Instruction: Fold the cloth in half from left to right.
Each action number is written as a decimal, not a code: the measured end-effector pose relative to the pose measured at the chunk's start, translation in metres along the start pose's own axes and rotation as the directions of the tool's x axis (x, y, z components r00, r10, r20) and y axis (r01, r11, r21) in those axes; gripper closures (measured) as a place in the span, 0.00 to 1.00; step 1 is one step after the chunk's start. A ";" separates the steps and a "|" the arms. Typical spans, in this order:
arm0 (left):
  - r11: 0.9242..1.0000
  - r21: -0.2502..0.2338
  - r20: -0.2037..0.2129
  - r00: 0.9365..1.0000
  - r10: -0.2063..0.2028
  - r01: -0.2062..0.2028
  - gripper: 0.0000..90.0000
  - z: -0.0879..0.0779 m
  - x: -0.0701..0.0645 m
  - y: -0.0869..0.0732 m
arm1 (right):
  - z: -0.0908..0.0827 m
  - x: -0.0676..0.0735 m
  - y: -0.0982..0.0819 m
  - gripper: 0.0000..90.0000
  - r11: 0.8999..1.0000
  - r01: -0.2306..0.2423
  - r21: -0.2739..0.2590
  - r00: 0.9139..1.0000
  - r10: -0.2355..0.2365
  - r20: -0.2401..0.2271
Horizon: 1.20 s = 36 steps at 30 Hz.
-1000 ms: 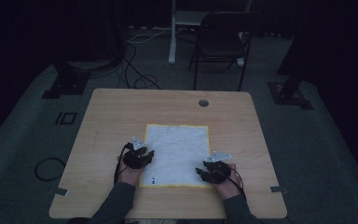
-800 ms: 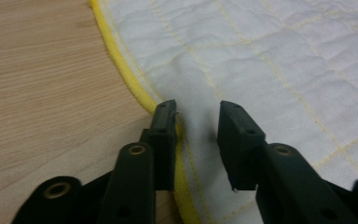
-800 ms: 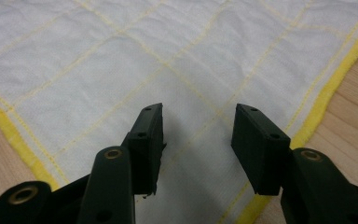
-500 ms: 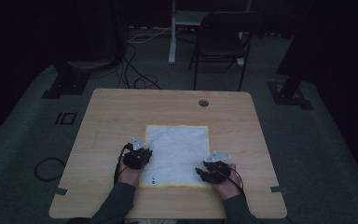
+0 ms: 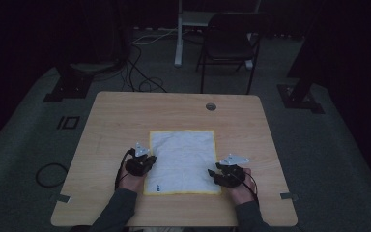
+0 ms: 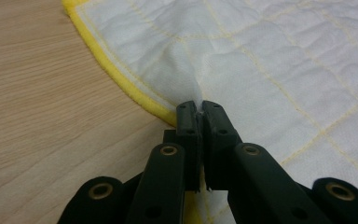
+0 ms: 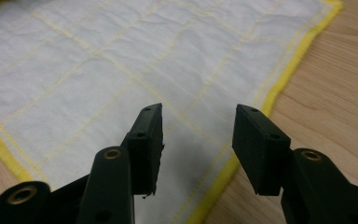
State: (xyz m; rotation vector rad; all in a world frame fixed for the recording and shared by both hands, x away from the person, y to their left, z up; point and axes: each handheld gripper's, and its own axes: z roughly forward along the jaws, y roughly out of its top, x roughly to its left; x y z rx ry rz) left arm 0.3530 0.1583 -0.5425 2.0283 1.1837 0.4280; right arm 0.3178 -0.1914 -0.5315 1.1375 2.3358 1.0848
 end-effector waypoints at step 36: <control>1.000 0.000 -0.029 0.999 -0.028 0.028 0.97 -0.009 0.023 0.004 | 0.003 -0.004 -0.002 0.58 1.000 -0.009 0.016 1.000 0.009 0.005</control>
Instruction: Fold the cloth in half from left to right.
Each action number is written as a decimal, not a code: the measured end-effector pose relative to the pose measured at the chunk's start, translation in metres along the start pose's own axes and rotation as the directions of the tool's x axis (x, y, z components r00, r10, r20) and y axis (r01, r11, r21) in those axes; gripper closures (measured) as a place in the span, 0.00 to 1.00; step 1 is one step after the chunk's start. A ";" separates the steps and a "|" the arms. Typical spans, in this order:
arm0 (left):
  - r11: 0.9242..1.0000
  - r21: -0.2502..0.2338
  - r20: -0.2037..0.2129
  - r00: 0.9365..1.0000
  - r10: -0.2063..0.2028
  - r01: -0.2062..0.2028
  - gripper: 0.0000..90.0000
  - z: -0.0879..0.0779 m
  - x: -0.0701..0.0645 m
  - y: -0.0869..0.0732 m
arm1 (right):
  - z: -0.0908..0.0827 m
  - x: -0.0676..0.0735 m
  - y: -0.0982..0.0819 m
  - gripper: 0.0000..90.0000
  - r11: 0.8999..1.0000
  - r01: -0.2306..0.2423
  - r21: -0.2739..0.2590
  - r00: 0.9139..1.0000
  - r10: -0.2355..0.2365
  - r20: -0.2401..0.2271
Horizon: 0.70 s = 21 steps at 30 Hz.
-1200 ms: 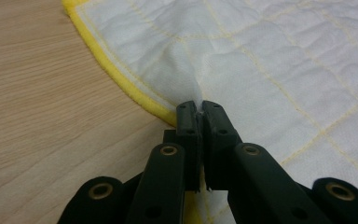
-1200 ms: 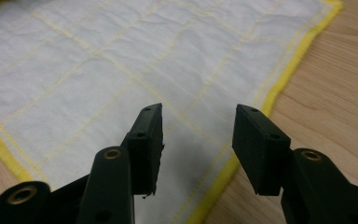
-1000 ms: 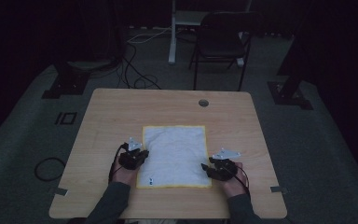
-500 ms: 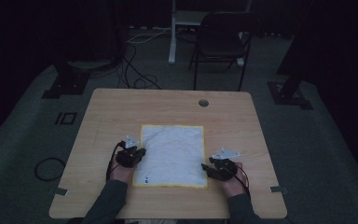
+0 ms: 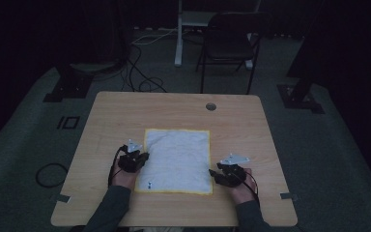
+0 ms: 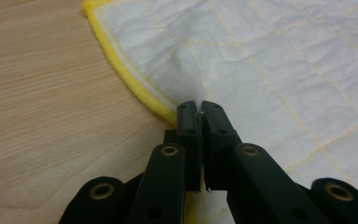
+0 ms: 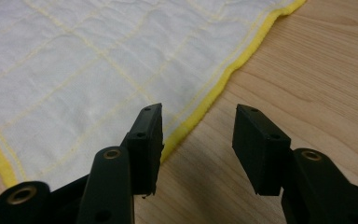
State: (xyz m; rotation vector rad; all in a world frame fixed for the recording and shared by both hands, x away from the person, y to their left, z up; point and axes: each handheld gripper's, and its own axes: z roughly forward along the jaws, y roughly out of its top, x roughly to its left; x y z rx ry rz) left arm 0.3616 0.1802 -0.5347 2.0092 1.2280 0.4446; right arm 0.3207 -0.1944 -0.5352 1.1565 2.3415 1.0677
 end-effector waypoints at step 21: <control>0.995 -0.096 0.056 0.998 0.020 -0.014 0.97 -0.020 -0.010 0.021 | 0.001 0.001 0.000 0.58 1.000 0.005 0.005 1.000 -0.005 0.001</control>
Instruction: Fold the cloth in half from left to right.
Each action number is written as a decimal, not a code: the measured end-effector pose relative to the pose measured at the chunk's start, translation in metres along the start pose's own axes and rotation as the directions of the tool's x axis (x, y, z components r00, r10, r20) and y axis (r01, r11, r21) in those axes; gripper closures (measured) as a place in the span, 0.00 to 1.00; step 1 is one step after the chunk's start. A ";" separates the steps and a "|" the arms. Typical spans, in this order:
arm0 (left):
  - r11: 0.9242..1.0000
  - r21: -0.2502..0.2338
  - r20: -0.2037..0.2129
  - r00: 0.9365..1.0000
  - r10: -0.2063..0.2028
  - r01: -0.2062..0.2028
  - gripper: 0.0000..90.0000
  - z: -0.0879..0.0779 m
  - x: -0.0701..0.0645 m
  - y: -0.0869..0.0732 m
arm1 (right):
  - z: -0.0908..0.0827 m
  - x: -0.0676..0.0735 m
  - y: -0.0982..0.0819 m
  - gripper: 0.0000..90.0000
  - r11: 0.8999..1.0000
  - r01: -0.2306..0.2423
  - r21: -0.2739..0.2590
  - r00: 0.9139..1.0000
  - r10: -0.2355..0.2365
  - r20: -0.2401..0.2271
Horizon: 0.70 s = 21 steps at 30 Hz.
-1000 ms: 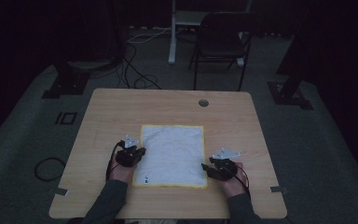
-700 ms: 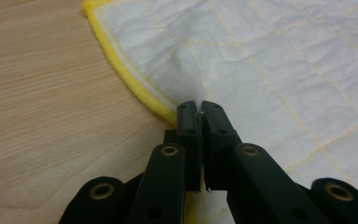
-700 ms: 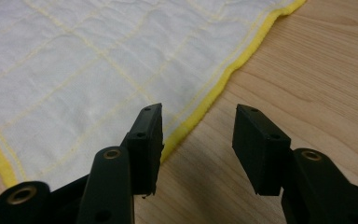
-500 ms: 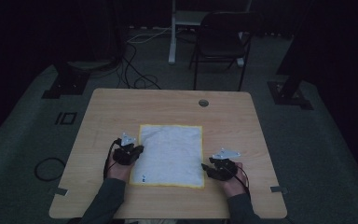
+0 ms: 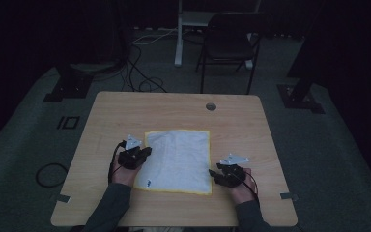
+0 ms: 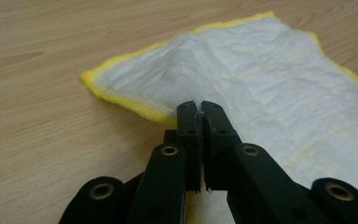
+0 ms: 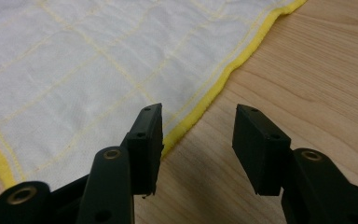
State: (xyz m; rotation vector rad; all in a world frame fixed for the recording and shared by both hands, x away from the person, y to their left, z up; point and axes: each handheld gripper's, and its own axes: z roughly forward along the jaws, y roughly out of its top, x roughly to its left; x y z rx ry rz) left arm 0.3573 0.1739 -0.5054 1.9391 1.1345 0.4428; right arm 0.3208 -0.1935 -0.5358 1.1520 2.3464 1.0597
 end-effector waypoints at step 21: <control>0.998 -0.045 0.056 0.998 0.038 -0.035 0.97 -0.002 -0.019 0.021 | 0.000 -0.001 0.000 0.58 1.000 -0.001 0.001 1.000 0.001 0.000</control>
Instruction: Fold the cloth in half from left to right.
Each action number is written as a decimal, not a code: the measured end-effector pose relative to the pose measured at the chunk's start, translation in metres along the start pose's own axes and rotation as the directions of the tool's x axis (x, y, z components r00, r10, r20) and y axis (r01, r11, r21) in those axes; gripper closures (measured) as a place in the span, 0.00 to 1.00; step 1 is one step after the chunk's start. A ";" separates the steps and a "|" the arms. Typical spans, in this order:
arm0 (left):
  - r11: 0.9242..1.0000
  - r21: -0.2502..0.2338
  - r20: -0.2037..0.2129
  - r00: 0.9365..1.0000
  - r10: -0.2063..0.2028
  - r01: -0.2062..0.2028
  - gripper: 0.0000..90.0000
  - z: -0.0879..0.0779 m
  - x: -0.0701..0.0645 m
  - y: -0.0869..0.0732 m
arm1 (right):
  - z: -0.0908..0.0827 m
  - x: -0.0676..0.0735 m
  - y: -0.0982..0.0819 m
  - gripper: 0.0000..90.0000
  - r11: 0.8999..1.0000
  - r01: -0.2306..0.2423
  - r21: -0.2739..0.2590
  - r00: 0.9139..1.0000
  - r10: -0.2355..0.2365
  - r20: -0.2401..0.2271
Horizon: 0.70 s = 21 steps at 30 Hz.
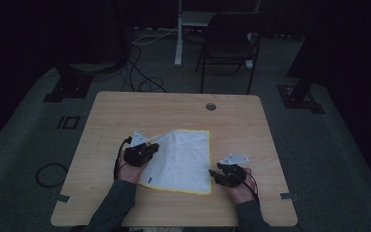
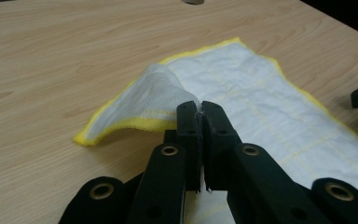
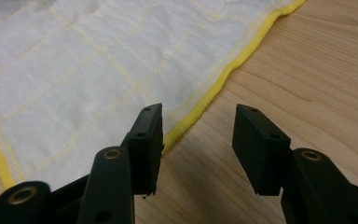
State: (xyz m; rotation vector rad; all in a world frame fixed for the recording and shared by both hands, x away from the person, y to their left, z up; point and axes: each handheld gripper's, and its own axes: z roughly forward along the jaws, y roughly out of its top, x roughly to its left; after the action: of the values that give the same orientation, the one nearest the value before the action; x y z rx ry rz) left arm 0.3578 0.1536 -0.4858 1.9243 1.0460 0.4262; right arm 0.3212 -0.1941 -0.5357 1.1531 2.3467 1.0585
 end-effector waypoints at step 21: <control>0.999 -0.023 0.049 0.998 0.036 -0.034 0.97 0.009 -0.020 0.020 | 0.000 0.000 0.000 0.59 1.000 0.002 0.000 1.000 -0.002 0.001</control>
State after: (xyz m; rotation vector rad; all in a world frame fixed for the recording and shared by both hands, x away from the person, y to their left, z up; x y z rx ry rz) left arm 0.3613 0.1276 -0.4720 1.9264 0.9732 0.4062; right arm 0.3213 -0.1940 -0.5357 1.1510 2.3470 1.0568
